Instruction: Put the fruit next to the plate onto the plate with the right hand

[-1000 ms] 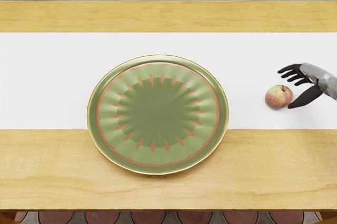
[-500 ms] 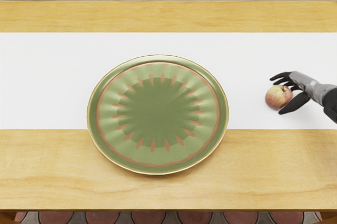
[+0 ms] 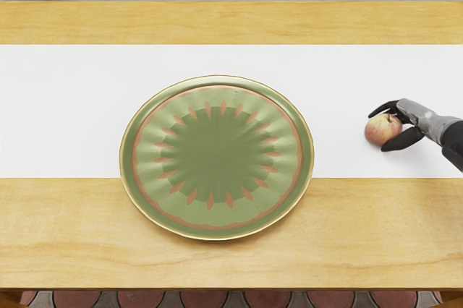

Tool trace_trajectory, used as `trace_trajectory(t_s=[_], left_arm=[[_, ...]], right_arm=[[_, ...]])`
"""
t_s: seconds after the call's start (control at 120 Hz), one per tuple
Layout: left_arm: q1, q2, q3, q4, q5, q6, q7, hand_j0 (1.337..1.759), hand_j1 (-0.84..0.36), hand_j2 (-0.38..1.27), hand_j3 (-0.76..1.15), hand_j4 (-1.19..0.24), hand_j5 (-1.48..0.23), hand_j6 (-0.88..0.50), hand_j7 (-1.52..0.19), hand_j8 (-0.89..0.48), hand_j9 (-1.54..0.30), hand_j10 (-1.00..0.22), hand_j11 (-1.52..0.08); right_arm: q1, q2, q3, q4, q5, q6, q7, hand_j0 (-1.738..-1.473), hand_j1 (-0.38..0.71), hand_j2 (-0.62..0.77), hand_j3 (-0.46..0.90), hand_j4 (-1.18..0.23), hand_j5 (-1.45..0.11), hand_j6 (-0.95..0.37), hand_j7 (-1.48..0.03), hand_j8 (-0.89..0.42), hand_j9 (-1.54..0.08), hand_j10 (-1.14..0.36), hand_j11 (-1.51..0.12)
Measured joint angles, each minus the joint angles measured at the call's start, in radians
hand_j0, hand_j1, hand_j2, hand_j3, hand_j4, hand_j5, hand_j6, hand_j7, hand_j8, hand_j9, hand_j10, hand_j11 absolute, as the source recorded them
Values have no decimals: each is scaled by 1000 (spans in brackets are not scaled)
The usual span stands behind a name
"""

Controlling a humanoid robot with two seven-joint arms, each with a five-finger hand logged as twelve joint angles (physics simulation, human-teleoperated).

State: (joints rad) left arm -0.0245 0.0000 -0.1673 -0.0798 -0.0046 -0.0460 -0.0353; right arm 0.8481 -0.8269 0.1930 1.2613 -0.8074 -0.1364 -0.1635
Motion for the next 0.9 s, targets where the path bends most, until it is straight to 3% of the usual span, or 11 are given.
trace_trajectory(t_s=[0.125,0.283,0.425,0.592,0.9], left_arm=[[0,0,0,0,0,0,0,1658,53,50,0,-247,-321,-247,-321,-247,-321,-247,-321],[0,0,0,0,0,0,0,1658,53,50,0,-247,-321,-247,-321,-247,-321,-247,-321],[0,0,0,0,0,0,0,1658,53,50,0,-247,-321,-247,-321,-247,-321,-247,-321],[0,0,0,0,0,0,0,1658,53,50,0,-247,-321,-247,-321,-247,-321,-247,-321],[0,0,0,0,0,0,0,1658,53,50,-1,-247,-321,-247,-321,-247,-321,-247,-321]], right_arm=[[3,-2,1,1,9,12,-2,-1656,202,61,0,-504,-672,-393,-681,-425,-674,-211,-591],[9,-14,8,4,38,60,-5,-1654,253,116,0,-407,-803,-298,-795,-329,-791,-102,-630],[43,-59,12,10,122,151,-5,-1652,275,136,0,-345,-883,-250,-854,-277,-869,-377,-779],[62,-98,68,14,233,307,-7,-1650,291,147,0,-305,-934,-216,-890,-240,-914,-547,-874],[149,-128,137,117,448,487,-9,-1651,297,153,1,-272,-989,-191,-924,-208,-979,-518,-962]])
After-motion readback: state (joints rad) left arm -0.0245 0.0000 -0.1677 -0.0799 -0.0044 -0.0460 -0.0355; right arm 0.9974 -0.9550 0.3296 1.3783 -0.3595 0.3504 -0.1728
